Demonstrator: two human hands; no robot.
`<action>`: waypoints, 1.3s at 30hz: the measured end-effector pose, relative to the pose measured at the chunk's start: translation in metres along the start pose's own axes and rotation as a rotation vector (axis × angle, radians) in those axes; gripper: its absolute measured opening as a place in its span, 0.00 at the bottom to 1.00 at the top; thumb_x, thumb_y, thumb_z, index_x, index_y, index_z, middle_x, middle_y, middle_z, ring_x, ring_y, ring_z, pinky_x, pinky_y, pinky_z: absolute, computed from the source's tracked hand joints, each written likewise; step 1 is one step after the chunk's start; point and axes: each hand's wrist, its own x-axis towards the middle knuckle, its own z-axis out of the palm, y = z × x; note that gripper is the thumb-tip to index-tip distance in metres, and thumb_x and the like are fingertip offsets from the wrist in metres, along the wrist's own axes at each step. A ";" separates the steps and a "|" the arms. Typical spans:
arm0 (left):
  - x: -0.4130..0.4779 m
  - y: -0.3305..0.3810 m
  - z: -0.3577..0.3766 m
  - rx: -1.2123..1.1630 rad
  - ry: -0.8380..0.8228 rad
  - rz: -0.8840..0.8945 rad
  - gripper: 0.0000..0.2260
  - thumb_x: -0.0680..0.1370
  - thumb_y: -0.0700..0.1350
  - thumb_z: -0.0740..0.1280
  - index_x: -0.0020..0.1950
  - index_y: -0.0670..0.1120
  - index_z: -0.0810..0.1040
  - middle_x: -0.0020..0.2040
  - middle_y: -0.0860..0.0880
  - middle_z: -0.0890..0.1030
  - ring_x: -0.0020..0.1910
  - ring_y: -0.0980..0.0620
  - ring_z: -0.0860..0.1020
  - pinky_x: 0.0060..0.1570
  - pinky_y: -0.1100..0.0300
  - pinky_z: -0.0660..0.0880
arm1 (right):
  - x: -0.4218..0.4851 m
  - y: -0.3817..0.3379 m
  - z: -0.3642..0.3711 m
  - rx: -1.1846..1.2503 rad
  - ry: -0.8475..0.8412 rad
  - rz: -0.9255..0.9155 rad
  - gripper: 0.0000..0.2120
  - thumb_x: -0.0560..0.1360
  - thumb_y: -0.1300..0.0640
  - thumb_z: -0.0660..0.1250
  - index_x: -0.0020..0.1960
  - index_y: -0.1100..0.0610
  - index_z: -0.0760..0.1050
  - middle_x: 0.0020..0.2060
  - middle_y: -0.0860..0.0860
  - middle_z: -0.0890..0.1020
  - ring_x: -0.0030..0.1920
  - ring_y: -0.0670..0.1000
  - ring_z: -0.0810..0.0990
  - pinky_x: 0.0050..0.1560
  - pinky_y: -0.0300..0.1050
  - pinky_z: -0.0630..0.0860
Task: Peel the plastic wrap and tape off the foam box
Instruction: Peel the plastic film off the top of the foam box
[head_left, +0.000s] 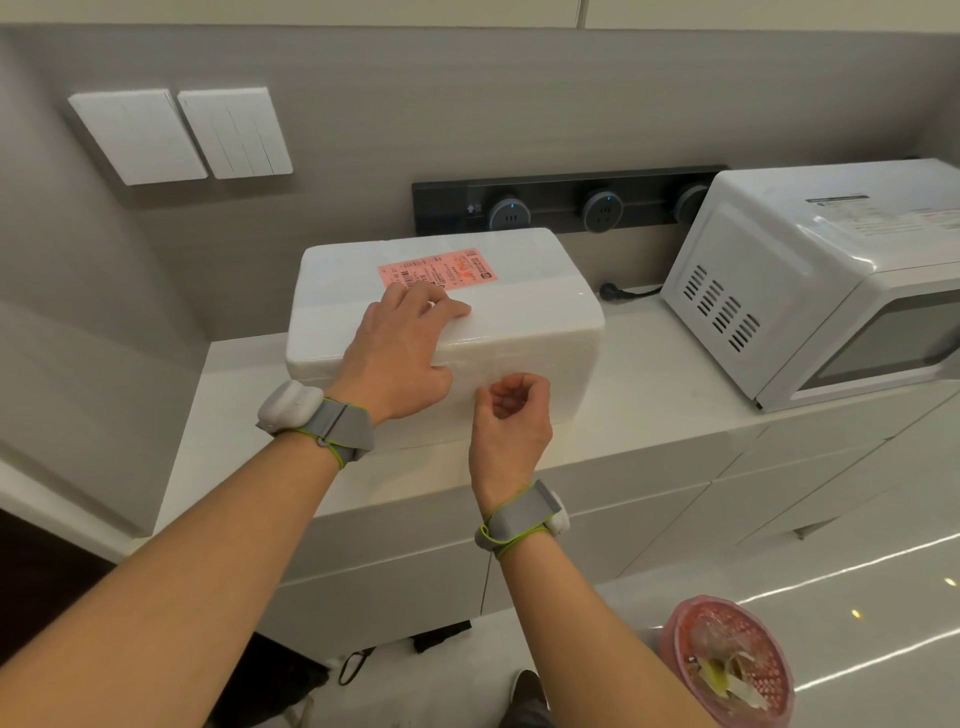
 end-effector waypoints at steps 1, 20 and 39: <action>0.000 0.000 0.000 -0.001 -0.001 -0.001 0.31 0.67 0.44 0.66 0.70 0.54 0.68 0.64 0.53 0.67 0.62 0.49 0.64 0.63 0.52 0.65 | 0.000 -0.002 -0.001 0.002 -0.006 0.011 0.10 0.73 0.67 0.70 0.48 0.55 0.73 0.40 0.50 0.79 0.37 0.41 0.77 0.41 0.30 0.73; 0.001 0.001 -0.002 0.013 -0.009 -0.001 0.31 0.67 0.44 0.67 0.71 0.54 0.68 0.65 0.52 0.68 0.63 0.48 0.64 0.64 0.51 0.66 | 0.010 -0.038 -0.031 0.401 -0.284 0.548 0.19 0.69 0.78 0.61 0.54 0.62 0.78 0.39 0.53 0.82 0.38 0.50 0.76 0.39 0.41 0.70; 0.005 0.003 -0.010 -0.069 -0.083 -0.036 0.29 0.70 0.40 0.64 0.71 0.53 0.68 0.66 0.51 0.68 0.63 0.47 0.63 0.64 0.52 0.66 | 0.040 -0.127 -0.030 0.464 -0.405 0.740 0.14 0.71 0.73 0.57 0.52 0.67 0.78 0.33 0.53 0.77 0.27 0.47 0.69 0.28 0.39 0.67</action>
